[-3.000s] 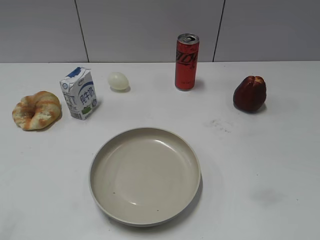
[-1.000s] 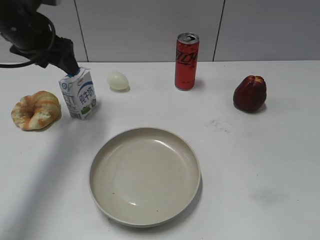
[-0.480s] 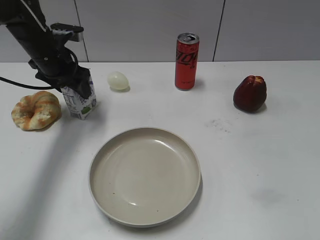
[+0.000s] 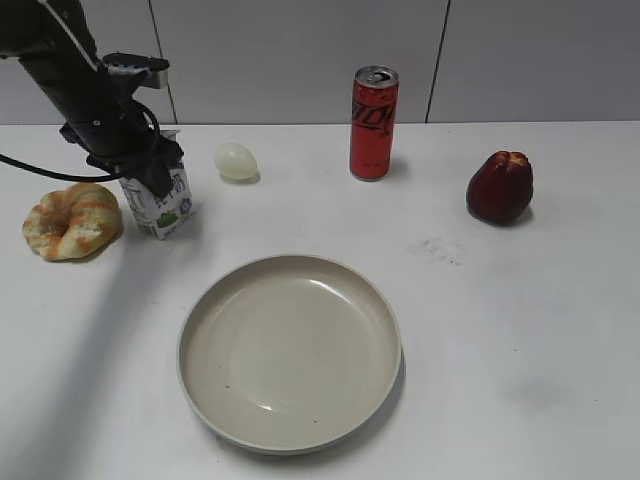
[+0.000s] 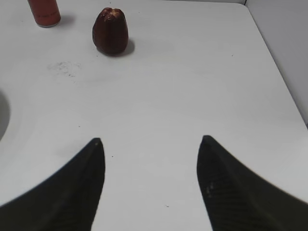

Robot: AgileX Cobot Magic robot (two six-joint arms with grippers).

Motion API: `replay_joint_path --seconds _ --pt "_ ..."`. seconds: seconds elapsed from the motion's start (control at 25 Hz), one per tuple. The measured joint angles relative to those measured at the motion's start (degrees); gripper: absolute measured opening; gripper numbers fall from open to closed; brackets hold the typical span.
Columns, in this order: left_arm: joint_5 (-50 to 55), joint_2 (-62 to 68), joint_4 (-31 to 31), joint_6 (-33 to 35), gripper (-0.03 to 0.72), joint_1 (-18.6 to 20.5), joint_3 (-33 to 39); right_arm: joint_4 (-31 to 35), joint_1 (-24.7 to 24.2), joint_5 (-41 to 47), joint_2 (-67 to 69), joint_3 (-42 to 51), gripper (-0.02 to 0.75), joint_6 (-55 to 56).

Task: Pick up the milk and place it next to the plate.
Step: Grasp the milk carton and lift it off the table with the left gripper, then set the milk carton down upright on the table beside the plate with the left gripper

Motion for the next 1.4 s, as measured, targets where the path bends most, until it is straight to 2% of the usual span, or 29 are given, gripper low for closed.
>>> replay_joint_path --seconds 0.24,0.44,0.84,1.12,1.4 --pt "2.32 -3.17 0.82 -0.05 0.298 -0.53 0.17 0.00 0.00 0.00 0.00 0.00 0.460 0.00" --pt "3.93 -5.62 0.07 0.63 0.298 -3.47 -1.70 0.00 0.00 0.00 0.00 0.00 0.459 0.00" --pt "2.36 -5.31 -1.81 14.45 0.298 -14.27 -3.12 0.00 0.00 0.00 0.00 0.00 0.459 0.00" --pt "-0.13 -2.48 -2.03 22.89 0.298 -16.31 -3.12 0.00 0.00 0.00 0.00 0.00 0.459 0.00" --pt "2.33 0.38 -7.65 31.87 0.298 -16.61 -3.12 0.00 0.00 0.00 0.00 0.00 0.459 0.00"
